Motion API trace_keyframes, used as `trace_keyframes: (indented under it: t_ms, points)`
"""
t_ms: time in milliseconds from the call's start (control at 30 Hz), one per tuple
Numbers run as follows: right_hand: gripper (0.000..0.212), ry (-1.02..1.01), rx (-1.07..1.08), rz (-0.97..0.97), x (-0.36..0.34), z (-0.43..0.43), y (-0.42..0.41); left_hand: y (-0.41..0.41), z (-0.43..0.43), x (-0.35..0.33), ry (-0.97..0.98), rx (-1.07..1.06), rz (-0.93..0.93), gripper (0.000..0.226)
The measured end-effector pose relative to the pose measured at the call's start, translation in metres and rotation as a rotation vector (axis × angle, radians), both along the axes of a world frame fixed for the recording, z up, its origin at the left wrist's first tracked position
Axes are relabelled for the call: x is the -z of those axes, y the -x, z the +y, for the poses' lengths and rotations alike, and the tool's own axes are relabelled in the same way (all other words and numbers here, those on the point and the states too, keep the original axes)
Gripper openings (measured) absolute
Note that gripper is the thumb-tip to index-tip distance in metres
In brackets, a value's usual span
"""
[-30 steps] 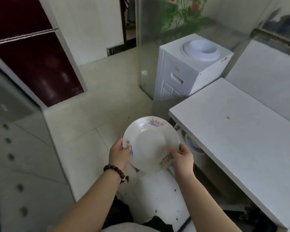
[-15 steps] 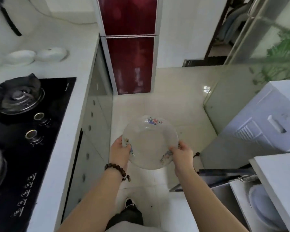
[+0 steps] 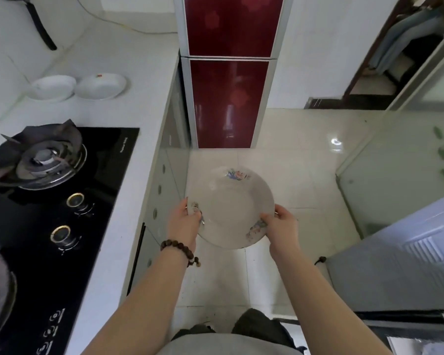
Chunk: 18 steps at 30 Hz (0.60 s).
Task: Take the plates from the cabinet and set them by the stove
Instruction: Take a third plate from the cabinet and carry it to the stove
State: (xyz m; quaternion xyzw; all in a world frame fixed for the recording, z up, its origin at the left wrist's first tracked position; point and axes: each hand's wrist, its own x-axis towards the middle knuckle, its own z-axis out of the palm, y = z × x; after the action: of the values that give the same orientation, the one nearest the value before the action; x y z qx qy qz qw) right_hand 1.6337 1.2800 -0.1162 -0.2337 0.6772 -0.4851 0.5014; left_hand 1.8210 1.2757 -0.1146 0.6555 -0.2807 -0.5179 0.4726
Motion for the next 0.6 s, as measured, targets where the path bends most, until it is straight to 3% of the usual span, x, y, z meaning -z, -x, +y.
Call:
trace_keyframes:
  t_ms: [367, 600]
  points:
    - [0.02, -0.015, -0.028, -0.003, 0.02, -0.153, 0.041, 0.041, -0.147, 0.017, -0.025, 0.002, 0.007, 0.044]
    - [0.03, 0.019, -0.088, 0.035, 0.007, -0.274, 0.074, 0.077, -0.258, 0.01, 0.006, -0.068, 0.018, 0.042]
